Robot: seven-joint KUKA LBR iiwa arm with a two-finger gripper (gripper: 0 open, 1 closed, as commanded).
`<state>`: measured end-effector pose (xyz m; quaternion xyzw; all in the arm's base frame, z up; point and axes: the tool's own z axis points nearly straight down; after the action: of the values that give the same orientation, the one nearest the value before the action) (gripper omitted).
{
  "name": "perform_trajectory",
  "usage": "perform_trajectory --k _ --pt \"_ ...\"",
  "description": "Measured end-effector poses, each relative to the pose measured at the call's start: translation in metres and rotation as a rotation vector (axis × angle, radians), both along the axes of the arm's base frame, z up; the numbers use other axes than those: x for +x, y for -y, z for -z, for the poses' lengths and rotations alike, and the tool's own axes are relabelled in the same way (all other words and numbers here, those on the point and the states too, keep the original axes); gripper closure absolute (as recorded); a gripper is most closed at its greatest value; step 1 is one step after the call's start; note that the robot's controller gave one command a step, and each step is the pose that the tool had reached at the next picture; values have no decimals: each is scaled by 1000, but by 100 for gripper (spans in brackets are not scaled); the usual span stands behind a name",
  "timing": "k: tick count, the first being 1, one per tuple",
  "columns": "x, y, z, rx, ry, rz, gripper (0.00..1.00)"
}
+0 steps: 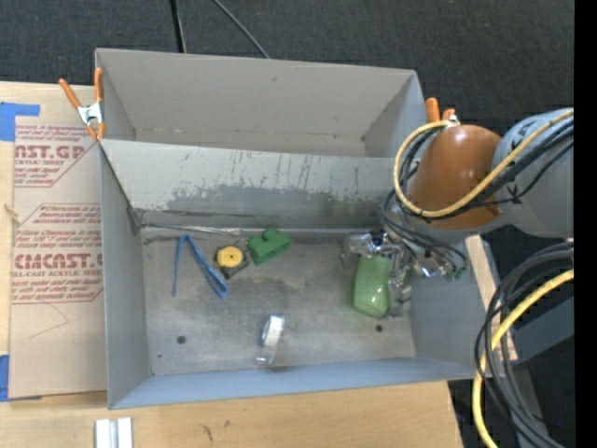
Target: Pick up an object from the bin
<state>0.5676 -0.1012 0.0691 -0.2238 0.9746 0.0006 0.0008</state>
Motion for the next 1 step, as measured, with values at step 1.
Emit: perform_trajectory --k 1 --pt "0 -1 0 0 0 1 0"
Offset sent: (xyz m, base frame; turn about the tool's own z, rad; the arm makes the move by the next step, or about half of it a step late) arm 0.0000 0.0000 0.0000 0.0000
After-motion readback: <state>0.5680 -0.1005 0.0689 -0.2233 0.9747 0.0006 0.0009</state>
